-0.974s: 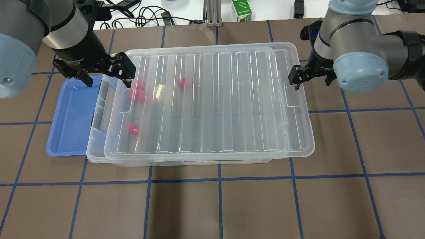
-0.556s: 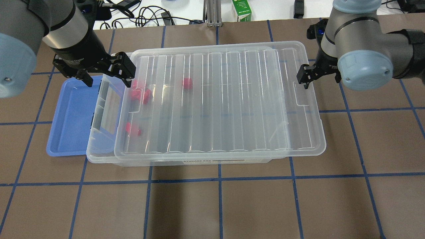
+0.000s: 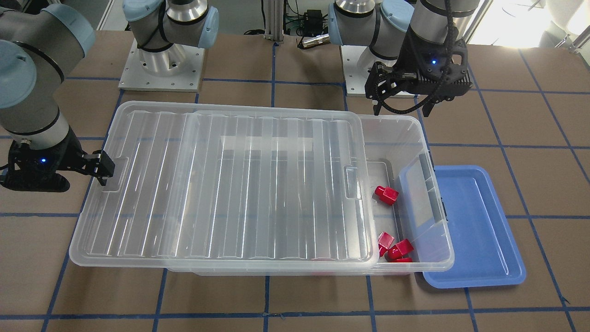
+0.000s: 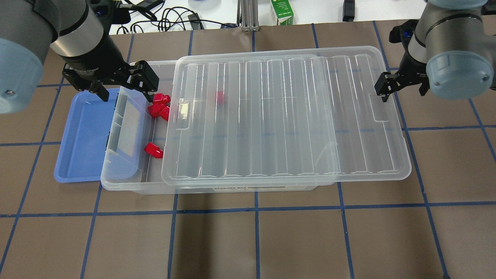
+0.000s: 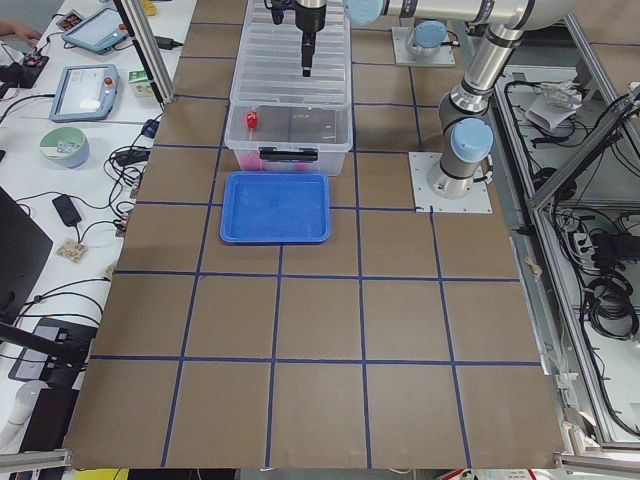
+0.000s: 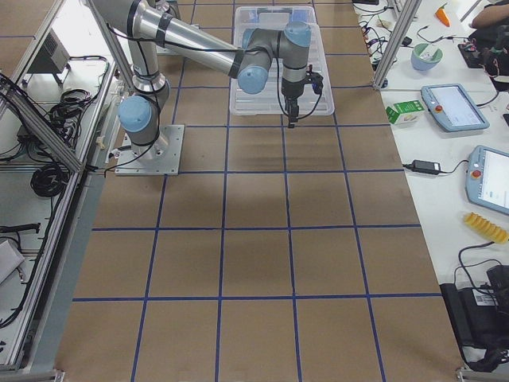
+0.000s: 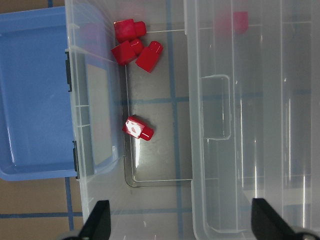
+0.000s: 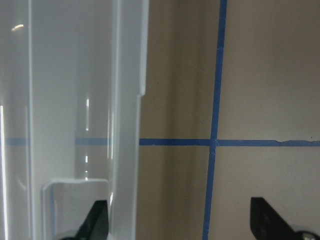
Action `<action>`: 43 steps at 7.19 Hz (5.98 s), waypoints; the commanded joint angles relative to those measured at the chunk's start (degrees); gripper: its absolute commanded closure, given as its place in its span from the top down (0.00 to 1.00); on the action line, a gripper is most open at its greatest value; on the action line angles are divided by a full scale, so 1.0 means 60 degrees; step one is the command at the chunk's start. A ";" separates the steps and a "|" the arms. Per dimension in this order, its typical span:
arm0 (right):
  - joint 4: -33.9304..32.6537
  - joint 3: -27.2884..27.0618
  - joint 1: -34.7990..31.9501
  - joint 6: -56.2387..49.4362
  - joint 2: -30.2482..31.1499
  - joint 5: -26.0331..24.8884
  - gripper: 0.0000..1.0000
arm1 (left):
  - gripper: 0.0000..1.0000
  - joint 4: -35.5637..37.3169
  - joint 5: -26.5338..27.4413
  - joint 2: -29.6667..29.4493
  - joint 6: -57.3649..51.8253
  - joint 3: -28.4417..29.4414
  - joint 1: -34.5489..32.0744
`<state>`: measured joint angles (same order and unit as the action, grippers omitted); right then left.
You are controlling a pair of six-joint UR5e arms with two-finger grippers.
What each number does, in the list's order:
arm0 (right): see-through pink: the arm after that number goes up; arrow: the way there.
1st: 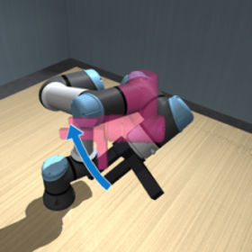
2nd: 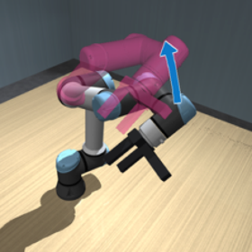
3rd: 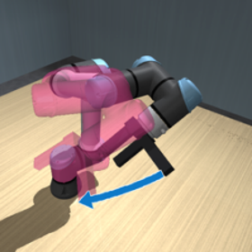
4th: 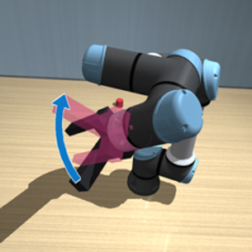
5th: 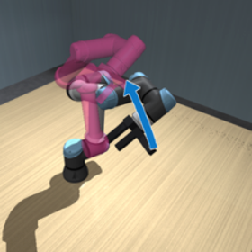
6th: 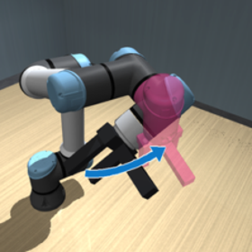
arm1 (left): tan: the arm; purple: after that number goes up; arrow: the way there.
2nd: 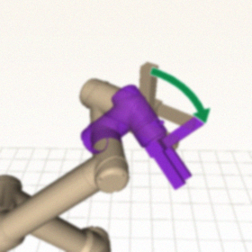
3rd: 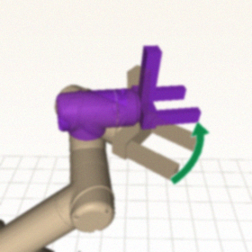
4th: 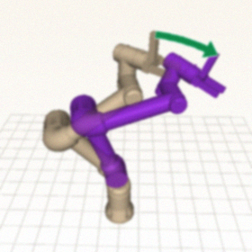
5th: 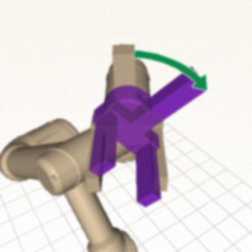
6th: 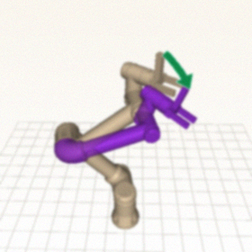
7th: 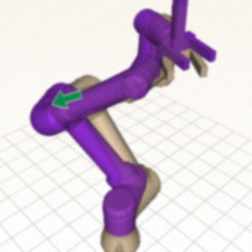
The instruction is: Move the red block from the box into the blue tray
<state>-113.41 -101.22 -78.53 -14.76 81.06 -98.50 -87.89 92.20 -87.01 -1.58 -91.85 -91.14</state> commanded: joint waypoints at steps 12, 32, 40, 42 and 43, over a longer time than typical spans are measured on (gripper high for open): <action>0.2870 0.2029 -0.0575 0.1020 0.1369 0.1709 1.00 | 1.00 0.0088 -0.0014 -0.0088 -0.0073 -0.0132 0.0014; 0.2862 0.1681 -0.2264 0.2241 0.1621 0.1607 1.00 | 1.00 0.4389 0.0000 -0.1963 1.1543 -0.4100 0.0747; 0.2862 0.1666 -0.2264 0.2226 0.1621 0.1607 1.00 | 1.00 0.5946 0.0117 -0.2373 1.1587 -0.4555 0.0513; 0.2862 0.1680 -0.2264 0.2226 0.1621 0.1622 1.00 | 1.00 0.6138 0.0160 -0.2491 1.1572 -0.4657 0.0483; 0.2862 0.1666 -0.2264 0.2212 0.1621 0.1607 1.00 | 1.00 0.6501 0.0407 -0.2535 1.1572 -0.4861 0.0483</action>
<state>-96.24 -91.20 -92.11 -1.43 90.79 -88.80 -50.73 93.44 -101.83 67.82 -119.89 -88.19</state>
